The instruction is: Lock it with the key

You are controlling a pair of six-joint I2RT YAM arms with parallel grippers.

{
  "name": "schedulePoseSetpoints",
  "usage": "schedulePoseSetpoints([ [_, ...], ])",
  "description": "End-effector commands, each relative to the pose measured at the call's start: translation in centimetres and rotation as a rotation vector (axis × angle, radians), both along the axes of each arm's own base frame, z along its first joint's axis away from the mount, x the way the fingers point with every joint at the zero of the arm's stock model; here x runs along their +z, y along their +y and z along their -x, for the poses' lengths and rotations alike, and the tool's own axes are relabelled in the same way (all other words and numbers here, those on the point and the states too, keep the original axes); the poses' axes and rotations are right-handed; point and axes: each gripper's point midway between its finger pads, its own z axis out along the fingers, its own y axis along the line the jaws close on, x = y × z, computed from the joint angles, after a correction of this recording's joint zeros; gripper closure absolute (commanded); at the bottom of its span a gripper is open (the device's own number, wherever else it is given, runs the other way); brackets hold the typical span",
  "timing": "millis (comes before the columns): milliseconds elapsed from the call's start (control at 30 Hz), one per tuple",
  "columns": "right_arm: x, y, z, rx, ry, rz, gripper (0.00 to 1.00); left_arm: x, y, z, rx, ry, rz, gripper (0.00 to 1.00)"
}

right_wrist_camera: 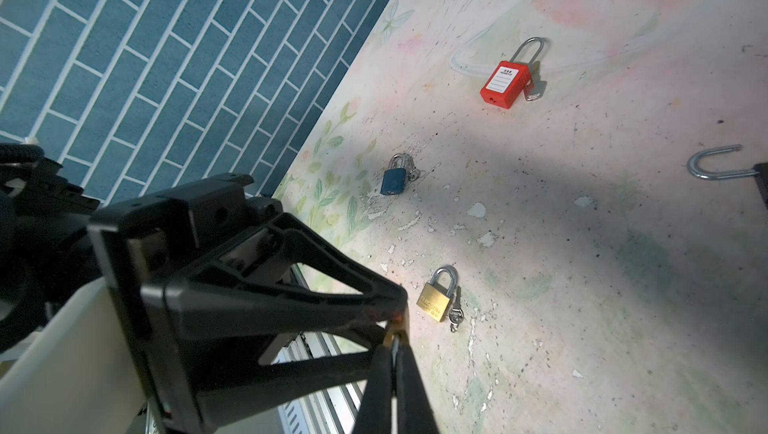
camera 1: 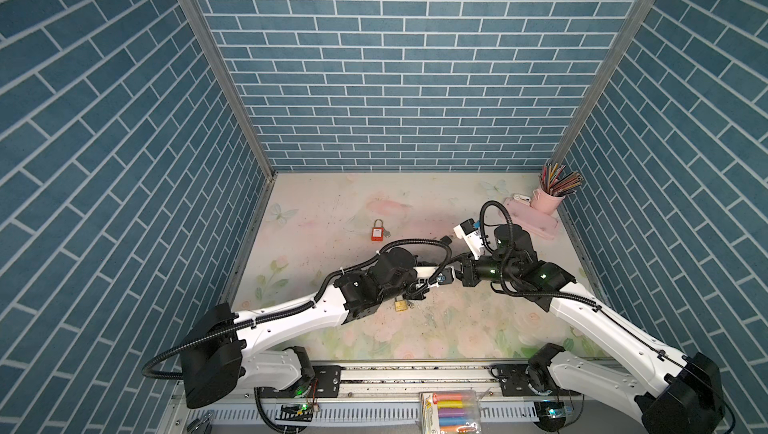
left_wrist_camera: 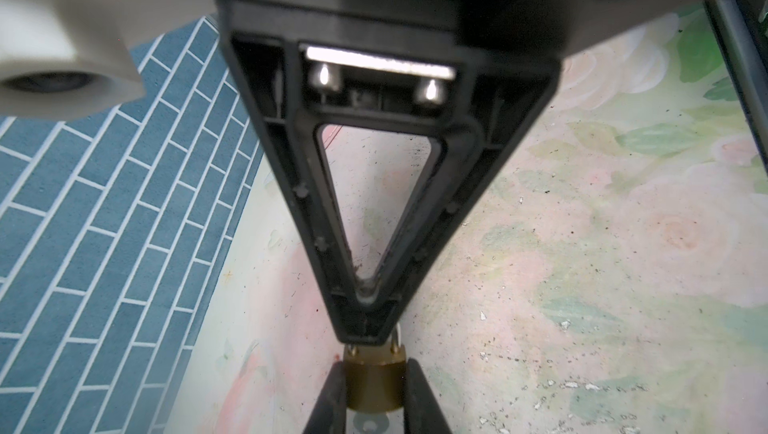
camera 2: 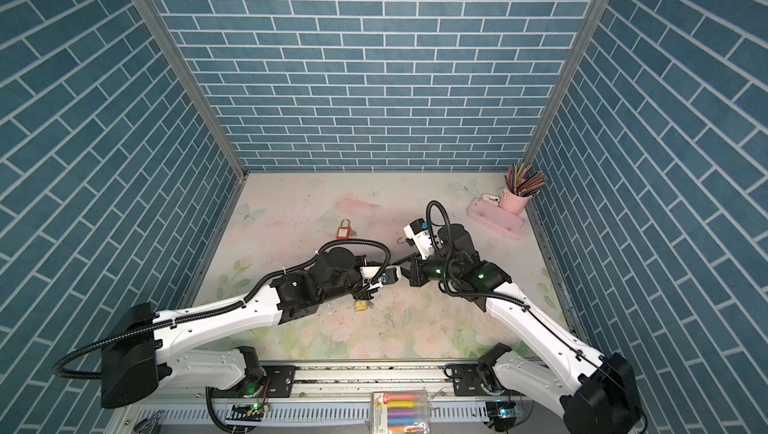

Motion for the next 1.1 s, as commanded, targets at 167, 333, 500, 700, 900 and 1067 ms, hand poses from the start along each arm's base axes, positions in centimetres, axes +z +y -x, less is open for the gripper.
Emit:
schedulePoseSetpoints([
  [167, -3.0, 1.1, 1.4, 0.065, 0.105, -0.001, 1.00, 13.9, -4.5, 2.1, -0.179, -0.164, 0.434, 1.00],
  [333, -3.9, 1.3, 1.6, 0.087, 0.132, 0.006, 1.00, 14.4, -4.6, 1.9, -0.176, -0.171, 0.457, 1.00],
  [500, -3.5, 1.3, 1.2, 0.080, 0.115, 0.026, 1.00, 13.6, -4.3, 1.1, -0.140, -0.151, 0.462, 1.00],
  [700, 0.2, -0.4, -0.9, -0.009, 0.028, 0.023, 0.87, 8.3, -2.3, -1.9, 0.046, 0.030, 0.436, 1.00],
  [900, 7.2, -2.7, -1.8, -0.101, -0.201, -0.056, 0.56, 3.2, -0.4, -3.1, 0.263, 0.258, 0.421, 1.00],
  [1067, 9.9, -3.9, -1.0, -0.130, -0.351, -0.103, 0.45, 3.5, 0.9, -4.8, 0.457, 0.384, 0.561, 1.00],
])
